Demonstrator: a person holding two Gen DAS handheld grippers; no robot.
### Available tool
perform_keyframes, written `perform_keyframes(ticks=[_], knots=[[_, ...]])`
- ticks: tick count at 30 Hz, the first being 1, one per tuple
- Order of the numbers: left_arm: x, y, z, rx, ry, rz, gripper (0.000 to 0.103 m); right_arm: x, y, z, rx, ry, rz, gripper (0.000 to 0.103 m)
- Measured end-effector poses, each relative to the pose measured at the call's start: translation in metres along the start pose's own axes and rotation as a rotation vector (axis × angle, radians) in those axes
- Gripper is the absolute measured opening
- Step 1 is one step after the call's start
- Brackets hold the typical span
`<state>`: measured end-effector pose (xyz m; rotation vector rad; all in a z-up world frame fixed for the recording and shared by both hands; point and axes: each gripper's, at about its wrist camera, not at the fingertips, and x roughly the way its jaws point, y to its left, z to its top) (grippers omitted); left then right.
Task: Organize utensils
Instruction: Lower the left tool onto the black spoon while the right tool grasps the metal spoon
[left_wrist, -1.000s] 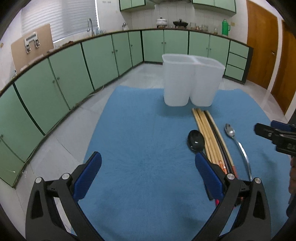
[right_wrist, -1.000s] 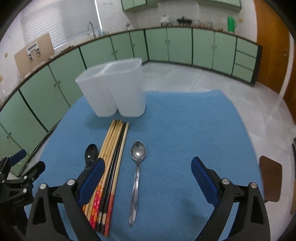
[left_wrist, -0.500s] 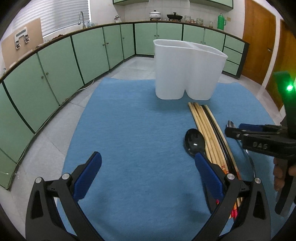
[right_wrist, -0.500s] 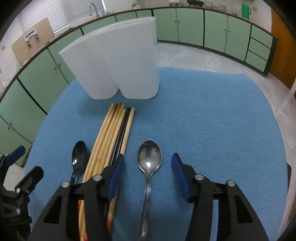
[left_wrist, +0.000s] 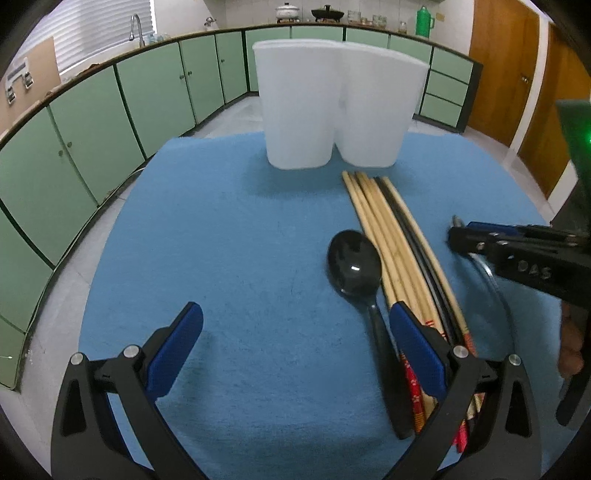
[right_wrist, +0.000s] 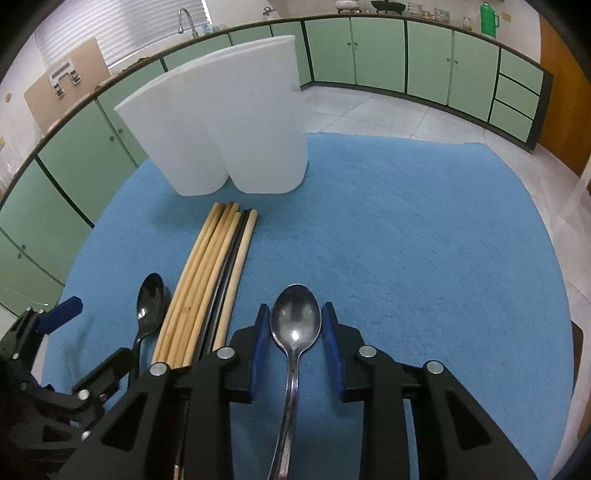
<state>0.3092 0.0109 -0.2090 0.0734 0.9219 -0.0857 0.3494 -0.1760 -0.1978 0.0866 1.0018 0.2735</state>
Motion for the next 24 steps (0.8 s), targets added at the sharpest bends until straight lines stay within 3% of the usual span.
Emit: perform_keyframes(ticks=[15, 24], knots=[[0.016, 0.012, -0.002, -0.008, 0.048, 0.015, 0.098, 0.007, 0.01, -0.004, -0.016, -0.009, -0.018, 0.028], [0.024, 0.005, 0.027, -0.011, 0.041, 0.024, 0.098, 0.018, 0.012, 0.01, -0.017, 0.016, -0.002, 0.03]])
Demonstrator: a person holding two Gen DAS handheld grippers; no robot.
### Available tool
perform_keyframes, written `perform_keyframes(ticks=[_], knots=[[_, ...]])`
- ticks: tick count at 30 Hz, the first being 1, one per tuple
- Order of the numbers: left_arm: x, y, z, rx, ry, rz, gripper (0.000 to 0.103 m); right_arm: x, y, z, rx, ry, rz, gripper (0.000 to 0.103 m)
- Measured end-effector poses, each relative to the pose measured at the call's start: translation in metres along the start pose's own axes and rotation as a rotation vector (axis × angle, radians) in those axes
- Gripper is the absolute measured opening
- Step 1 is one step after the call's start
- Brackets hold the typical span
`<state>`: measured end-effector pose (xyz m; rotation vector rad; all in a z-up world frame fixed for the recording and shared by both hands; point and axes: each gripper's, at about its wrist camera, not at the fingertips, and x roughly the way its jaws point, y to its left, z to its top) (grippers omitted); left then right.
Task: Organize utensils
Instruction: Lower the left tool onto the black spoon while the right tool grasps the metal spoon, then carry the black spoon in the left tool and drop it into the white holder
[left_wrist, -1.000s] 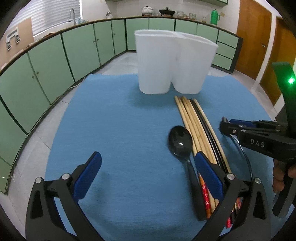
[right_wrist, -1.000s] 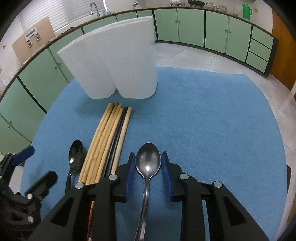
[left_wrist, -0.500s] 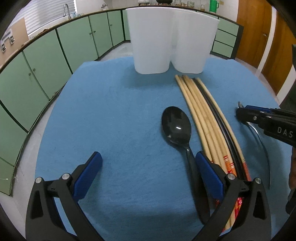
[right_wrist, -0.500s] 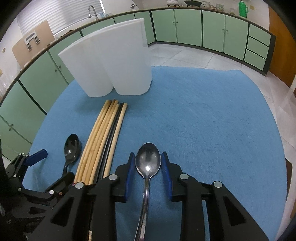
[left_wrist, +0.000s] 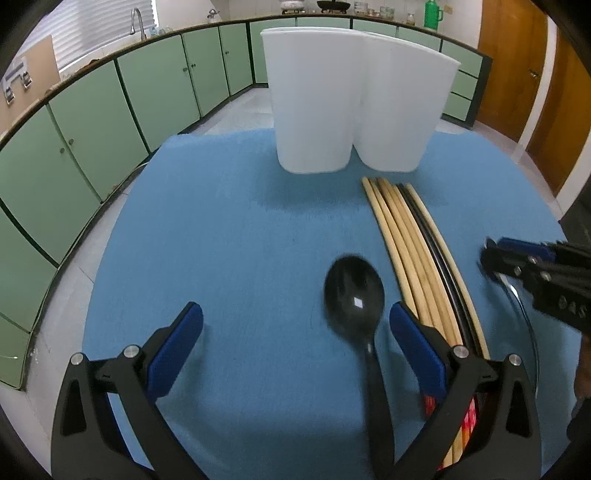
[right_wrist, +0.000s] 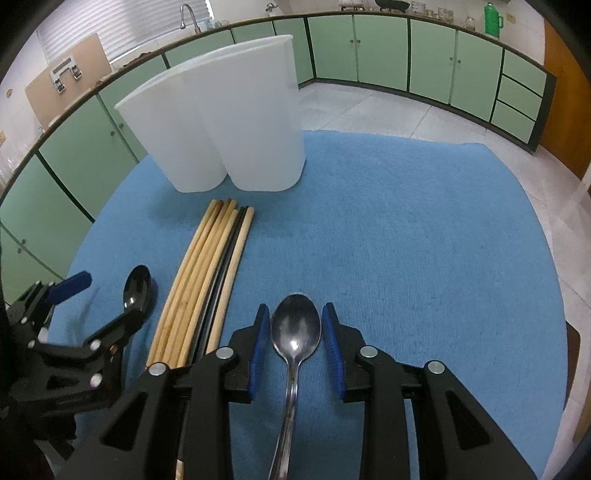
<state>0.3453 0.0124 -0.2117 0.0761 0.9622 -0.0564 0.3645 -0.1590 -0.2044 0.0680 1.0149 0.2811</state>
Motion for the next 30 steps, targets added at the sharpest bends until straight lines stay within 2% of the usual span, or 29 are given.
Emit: perform_keyframes(ticks=[6, 7, 9, 11, 12, 14, 19, 22, 25, 28, 30], knots=[[0.016, -0.004, 0.014, -0.004, 0.036, -0.003, 0.097, 0.007, 0.0, 0.005, 0.009, 0.015, 0.01, 0.031], [0.017, -0.004, 0.015, -0.006, 0.04, -0.008, 0.092, 0.008, 0.0, 0.004, 0.01, 0.014, 0.01, 0.031], [0.018, -0.002, 0.017, -0.024, 0.037, -0.035, 0.082, 0.008, 0.001, 0.004, 0.009, 0.014, 0.008, 0.029], [0.015, -0.004, 0.018, -0.02, 0.022, -0.052, 0.061, 0.008, 0.002, 0.003, 0.001, 0.011, 0.0, 0.028], [0.014, -0.006, 0.018, -0.017, 0.021, -0.063, 0.056, 0.007, 0.002, 0.002, 0.0, 0.011, 0.0, 0.028], [0.011, -0.011, 0.018, -0.012, 0.014, -0.108, 0.034, 0.006, 0.003, 0.0, 0.002, 0.011, 0.002, 0.028], [-0.003, -0.017, 0.015, -0.017, -0.038, -0.175, 0.034, -0.013, -0.001, -0.004, 0.001, -0.064, 0.023, 0.028], [-0.026, -0.017, 0.01, -0.017, -0.147, -0.181, 0.034, -0.037, -0.001, -0.007, -0.014, -0.163, 0.035, 0.028], [-0.058, -0.018, 0.003, -0.02, -0.289, -0.19, 0.034, -0.059, -0.003, -0.008, -0.025, -0.242, 0.074, 0.028], [-0.076, -0.021, 0.003, -0.011, -0.389, -0.172, 0.034, -0.082, -0.004, -0.008, -0.029, -0.325, 0.14, 0.028], [-0.084, -0.021, 0.004, -0.004, -0.443, -0.166, 0.034, -0.091, -0.004, -0.005, -0.038, -0.36, 0.152, 0.028]])
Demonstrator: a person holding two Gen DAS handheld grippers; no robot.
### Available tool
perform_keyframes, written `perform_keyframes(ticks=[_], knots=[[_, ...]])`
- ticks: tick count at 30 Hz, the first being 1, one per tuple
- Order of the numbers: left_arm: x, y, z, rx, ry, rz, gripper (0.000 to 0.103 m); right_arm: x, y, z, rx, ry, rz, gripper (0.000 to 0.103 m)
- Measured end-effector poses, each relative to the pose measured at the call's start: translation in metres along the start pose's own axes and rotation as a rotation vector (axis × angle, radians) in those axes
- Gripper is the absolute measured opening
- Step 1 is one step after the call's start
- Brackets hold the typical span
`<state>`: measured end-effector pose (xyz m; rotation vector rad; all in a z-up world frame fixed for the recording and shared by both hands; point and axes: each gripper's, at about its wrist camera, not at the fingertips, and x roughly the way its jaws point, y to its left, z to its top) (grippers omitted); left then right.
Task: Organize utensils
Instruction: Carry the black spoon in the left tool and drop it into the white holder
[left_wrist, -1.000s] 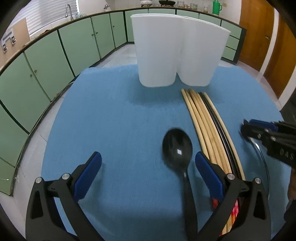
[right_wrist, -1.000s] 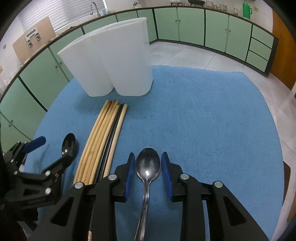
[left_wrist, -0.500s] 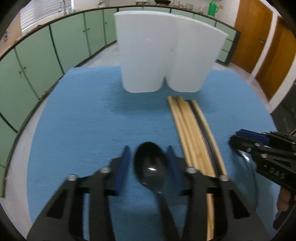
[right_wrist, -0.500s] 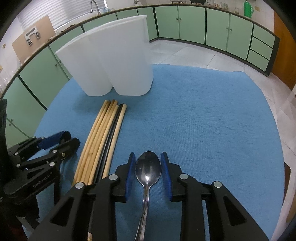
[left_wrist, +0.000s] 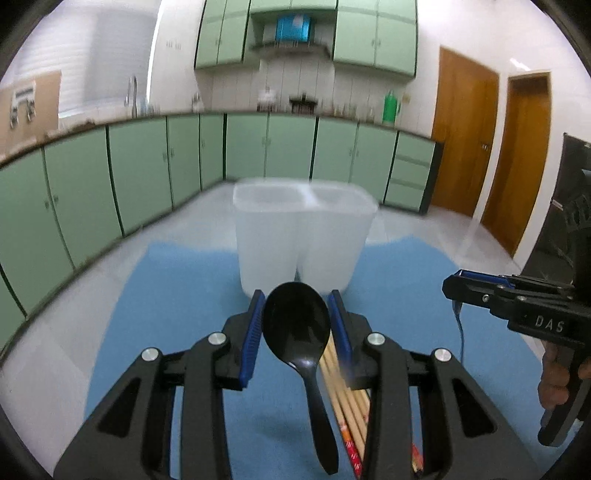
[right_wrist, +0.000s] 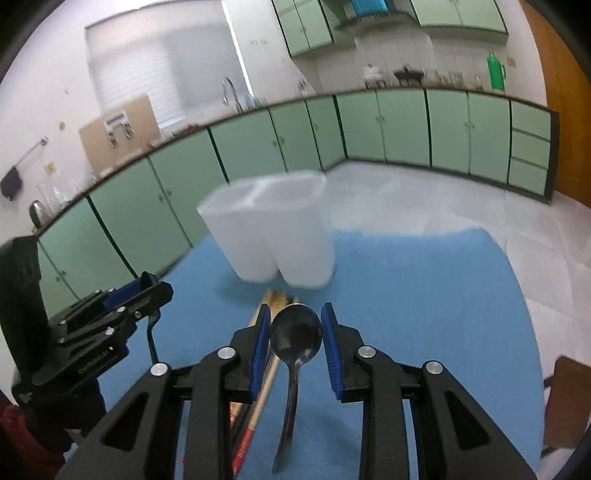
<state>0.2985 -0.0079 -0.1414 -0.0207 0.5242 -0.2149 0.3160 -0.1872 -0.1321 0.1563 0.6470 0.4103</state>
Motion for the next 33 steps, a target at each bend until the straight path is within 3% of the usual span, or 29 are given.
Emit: perform_keyframes(ticks=[9, 16, 22, 28, 33], knots=[[-0.024, -0.004, 0.031, -0.008, -0.162, -0.01, 0.034, -0.028, 0.004, 0.05, -0.009, -0.164, 0.078, 0.028], [-0.023, -0.006, 0.099, -0.02, -0.294, -0.043, 0.034, -0.043, 0.007, 0.101, -0.045, -0.238, 0.136, 0.028], [0.003, -0.005, 0.151, -0.016, -0.374, -0.025, 0.034, -0.027, 0.008, 0.155, -0.066, -0.289, 0.123, 0.028], [0.05, 0.0, 0.168, -0.018, -0.362, 0.002, 0.034, 0.018, 0.003, 0.177, -0.082, -0.268, 0.052, 0.028], [0.094, 0.013, 0.159, -0.032, -0.3, 0.02, 0.034, 0.059, 0.003, 0.168, -0.095, -0.206, 0.014, 0.028]])
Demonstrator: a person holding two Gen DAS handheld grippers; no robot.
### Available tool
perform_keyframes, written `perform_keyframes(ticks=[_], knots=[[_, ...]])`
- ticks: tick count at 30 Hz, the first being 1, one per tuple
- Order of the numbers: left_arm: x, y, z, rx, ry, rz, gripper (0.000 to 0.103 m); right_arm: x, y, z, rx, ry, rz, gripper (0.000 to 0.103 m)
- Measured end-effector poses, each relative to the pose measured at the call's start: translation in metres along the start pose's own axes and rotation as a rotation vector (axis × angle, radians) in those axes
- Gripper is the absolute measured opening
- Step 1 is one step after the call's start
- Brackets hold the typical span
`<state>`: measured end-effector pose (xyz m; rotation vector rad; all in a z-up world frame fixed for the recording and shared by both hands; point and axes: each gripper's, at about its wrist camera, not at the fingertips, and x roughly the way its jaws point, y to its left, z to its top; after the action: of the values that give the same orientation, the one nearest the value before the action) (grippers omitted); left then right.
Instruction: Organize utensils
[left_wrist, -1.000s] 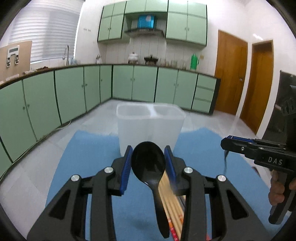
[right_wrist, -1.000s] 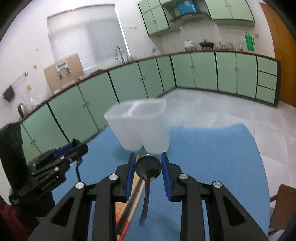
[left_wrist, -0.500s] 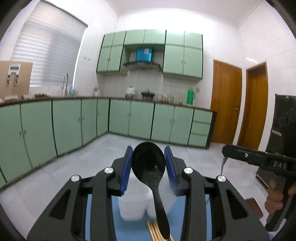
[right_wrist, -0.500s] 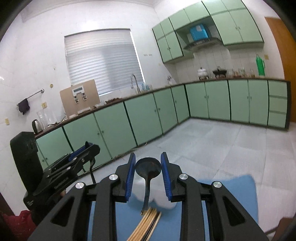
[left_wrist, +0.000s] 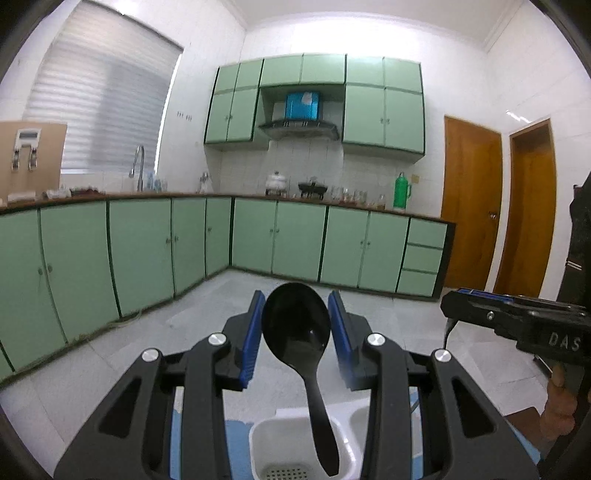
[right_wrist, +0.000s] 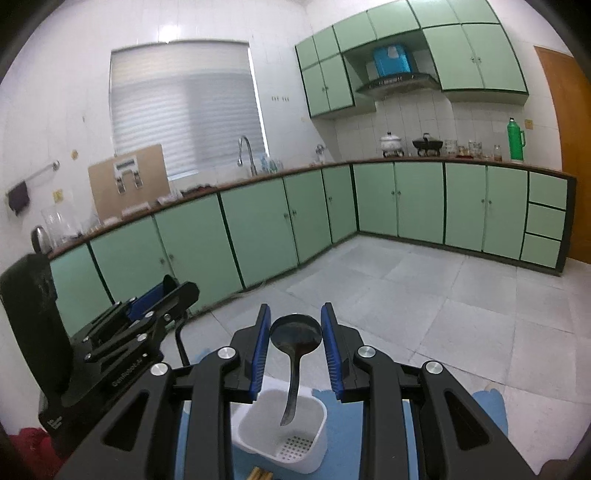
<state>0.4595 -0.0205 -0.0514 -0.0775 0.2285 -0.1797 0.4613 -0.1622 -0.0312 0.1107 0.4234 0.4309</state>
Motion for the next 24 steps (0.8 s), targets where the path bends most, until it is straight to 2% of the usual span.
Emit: perform_keyframes(ticks=[4, 5, 10, 12, 16, 18, 20, 24], knots=[[0.018, 0.014, -0.017, -0.02, 0.067, 0.011, 0.036, 0.014, 0.001, -0.015, -0.001, 0.055, 0.01, 0.028], [0.017, 0.016, -0.019, -0.024, 0.071, 0.013, 0.042, 0.014, 0.0, -0.018, -0.003, 0.06, 0.006, 0.028], [-0.004, 0.028, -0.021, -0.023, 0.072, 0.025, 0.051, 0.0, -0.005, -0.024, 0.014, 0.054, -0.024, 0.039], [-0.017, 0.03, -0.021, -0.027, 0.081, 0.028, 0.055, -0.013, -0.007, -0.029, 0.024, 0.049, -0.042, 0.05], [-0.06, 0.028, -0.038, -0.014, 0.153, 0.046, 0.064, -0.046, -0.005, -0.051, 0.036, 0.053, -0.087, 0.069], [-0.084, 0.026, -0.055, -0.026, 0.197, 0.023, 0.068, -0.067, -0.003, -0.074, 0.057, 0.078, -0.096, 0.077], [-0.11, 0.023, -0.081, -0.028, 0.266, 0.013, 0.073, -0.084, 0.001, -0.103, 0.077, 0.117, -0.107, 0.079], [-0.143, 0.016, -0.133, -0.006, 0.407, 0.023, 0.074, -0.106, 0.013, -0.163, 0.121, 0.234, -0.136, 0.079]])
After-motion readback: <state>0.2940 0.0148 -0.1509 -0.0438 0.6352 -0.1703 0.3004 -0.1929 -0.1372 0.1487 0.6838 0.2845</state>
